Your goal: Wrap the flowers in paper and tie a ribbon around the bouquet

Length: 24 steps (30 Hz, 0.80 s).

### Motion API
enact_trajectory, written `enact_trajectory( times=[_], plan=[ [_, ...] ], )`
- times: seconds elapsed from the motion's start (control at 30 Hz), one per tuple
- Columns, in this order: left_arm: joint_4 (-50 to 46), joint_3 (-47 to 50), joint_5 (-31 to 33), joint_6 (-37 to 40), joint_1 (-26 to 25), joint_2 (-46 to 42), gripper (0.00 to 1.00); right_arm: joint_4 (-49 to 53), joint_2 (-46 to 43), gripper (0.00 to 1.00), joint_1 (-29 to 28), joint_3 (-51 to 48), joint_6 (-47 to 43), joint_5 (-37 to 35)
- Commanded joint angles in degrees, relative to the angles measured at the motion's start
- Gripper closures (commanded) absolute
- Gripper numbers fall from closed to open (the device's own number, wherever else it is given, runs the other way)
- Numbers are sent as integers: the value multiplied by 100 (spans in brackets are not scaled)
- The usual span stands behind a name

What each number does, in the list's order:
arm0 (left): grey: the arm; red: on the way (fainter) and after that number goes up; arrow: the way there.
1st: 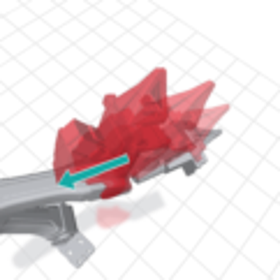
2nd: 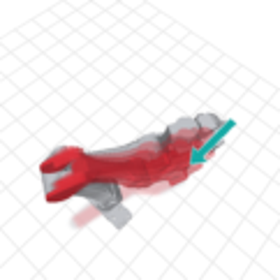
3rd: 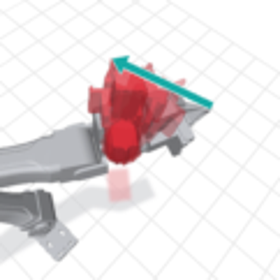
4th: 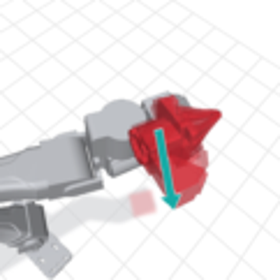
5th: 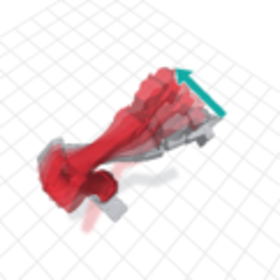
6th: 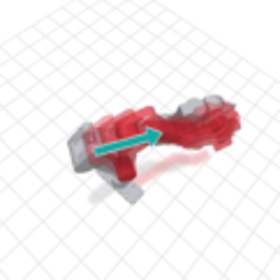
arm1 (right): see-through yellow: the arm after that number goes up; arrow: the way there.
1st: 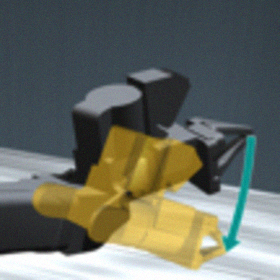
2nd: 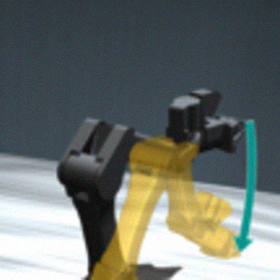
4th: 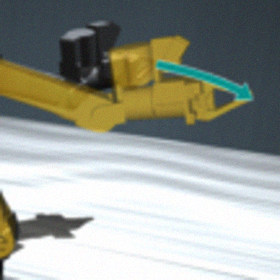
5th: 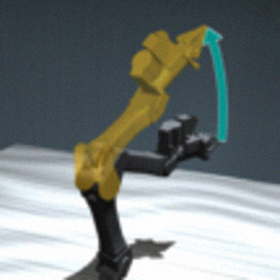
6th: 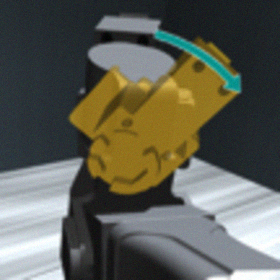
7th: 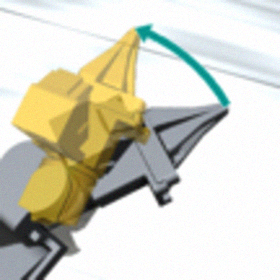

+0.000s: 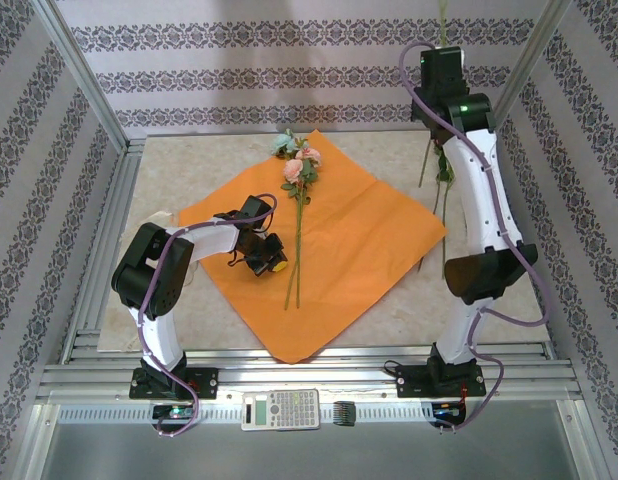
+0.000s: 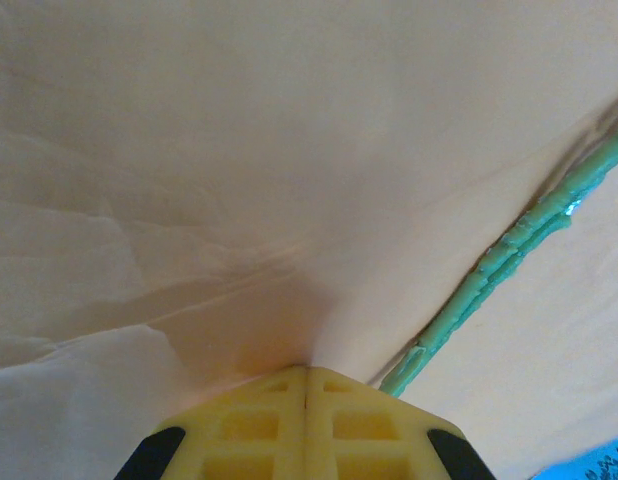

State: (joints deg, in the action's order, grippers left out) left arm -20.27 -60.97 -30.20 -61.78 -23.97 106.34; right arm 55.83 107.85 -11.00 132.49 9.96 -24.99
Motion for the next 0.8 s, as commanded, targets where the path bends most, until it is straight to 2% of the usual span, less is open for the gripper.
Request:
enact_trajectory(
  times=[0.0,0.17,0.33,0.47,0.77],
  plan=[
    [-26,122,48,62,-78,-110,100,40,-168,100,-317,-522,491,805],
    [15,108,19,45,-73,-79,100,-483,-255,100,-848,-2278,1657,2378],
    [15,95,31,44,-81,-88,100,-938,206,100,-1165,-3218,2481,3452],
    [24,110,31,38,-86,-99,100,-738,1051,100,-1249,-3194,2616,4105],
    [58,101,30,17,-91,-82,100,-210,2125,100,-1611,-2566,2012,4191]
  ],
)
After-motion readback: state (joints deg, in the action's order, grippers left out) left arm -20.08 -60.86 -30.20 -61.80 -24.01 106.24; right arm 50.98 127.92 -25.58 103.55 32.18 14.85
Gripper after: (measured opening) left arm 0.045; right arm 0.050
